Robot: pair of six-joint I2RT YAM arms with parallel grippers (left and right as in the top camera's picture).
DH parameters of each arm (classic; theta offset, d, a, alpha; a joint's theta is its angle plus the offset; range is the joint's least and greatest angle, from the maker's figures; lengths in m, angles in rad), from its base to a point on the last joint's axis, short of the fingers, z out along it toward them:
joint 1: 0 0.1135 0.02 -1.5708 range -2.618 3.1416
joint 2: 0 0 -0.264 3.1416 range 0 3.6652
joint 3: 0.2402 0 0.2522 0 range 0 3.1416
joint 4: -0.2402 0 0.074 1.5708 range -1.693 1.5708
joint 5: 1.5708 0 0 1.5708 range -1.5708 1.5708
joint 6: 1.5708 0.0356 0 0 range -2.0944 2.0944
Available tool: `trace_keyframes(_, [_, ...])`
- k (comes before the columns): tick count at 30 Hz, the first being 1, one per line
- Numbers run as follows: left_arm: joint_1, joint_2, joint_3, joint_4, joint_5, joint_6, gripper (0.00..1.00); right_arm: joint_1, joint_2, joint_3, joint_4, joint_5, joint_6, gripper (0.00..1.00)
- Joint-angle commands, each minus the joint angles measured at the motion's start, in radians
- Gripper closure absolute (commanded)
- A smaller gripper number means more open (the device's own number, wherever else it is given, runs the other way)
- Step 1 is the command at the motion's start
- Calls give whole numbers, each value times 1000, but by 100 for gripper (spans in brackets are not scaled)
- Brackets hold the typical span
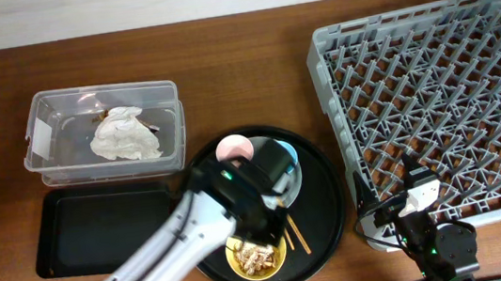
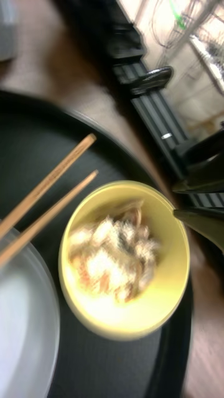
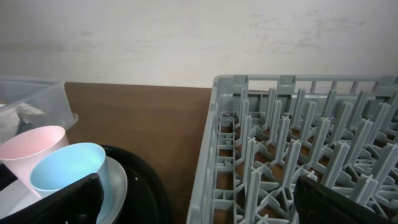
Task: Sort waste into correct bins and load items into the dishwasher rack
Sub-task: 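Grasp the yellow bowl of food scraps with the left gripper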
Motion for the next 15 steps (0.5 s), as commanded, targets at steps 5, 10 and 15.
trace_keyframes(5, [-170, 6, -133, 140, 2, -55, 85, 7, -7, -5, -5, 2, -3, 1])
trace_keyframes(10, [-170, 6, -196, 190, -89, -55, 75, 7, -7, -5, -5, 2, -2, 1])
trace_keyframes(15, [-171, 6, -250, 290, -88, -55, 75, 7, -7, -5, -5, 2, -3, 1])
